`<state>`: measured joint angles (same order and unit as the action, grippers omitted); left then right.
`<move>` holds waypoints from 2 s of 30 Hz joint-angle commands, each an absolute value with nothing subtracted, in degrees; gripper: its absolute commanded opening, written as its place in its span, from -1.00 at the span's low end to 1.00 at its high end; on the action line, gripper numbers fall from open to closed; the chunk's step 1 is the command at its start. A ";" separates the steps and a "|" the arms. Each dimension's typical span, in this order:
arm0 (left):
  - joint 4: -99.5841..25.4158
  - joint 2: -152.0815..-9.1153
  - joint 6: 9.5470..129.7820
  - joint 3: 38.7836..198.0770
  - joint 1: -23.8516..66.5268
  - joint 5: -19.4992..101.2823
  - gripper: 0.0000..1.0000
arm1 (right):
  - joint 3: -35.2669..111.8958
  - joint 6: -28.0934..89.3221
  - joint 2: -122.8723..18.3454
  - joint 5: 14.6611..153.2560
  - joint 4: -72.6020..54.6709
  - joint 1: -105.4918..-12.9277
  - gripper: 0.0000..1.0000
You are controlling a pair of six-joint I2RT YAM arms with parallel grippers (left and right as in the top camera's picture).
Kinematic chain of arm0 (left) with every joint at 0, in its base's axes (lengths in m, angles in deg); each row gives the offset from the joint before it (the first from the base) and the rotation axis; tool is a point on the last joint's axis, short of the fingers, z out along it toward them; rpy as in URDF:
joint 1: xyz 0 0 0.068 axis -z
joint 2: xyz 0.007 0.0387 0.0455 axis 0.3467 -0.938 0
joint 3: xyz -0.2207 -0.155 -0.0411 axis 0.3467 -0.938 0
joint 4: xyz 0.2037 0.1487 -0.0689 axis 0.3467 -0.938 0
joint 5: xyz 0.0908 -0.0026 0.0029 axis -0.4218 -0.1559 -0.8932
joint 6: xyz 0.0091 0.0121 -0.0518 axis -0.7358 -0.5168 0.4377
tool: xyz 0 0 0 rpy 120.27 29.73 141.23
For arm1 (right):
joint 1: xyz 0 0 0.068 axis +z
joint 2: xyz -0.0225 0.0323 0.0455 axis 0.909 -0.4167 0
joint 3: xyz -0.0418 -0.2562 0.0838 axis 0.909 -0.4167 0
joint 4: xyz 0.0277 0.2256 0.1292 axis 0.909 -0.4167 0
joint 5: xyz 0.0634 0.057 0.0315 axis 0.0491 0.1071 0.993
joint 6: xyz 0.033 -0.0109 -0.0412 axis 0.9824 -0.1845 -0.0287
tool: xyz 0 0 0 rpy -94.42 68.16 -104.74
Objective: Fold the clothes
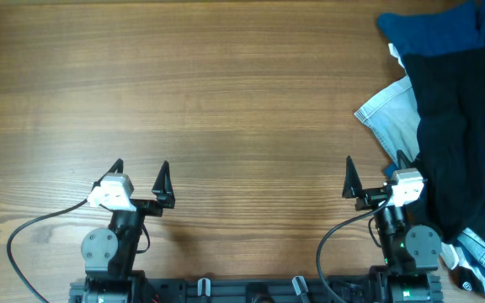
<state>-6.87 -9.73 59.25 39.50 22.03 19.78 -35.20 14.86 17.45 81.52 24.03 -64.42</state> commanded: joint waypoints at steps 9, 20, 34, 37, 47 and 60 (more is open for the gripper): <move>-6.52 -9.33 59.77 38.89 21.61 20.43 1.00 | -35.25 13.85 17.49 82.22 24.20 -64.66 0.99; -6.52 -9.33 59.77 38.89 21.61 20.43 1.00 | -35.25 13.85 17.49 82.22 24.20 -64.66 0.99; -6.52 -9.33 59.77 38.89 21.61 20.46 0.99 | -35.25 13.89 17.49 82.44 24.20 -64.64 0.99; -6.54 -9.33 59.80 38.89 21.61 20.43 1.00 | -35.25 16.82 17.47 82.40 24.16 -64.66 0.99; -6.93 -14.34 63.03 43.53 21.61 20.46 1.00 | -28.71 23.97 8.90 85.26 22.65 -64.66 1.00; -36.02 -67.08 62.57 81.91 21.61 22.25 1.00 | 5.02 22.59 -41.59 91.75 -3.01 -64.66 0.99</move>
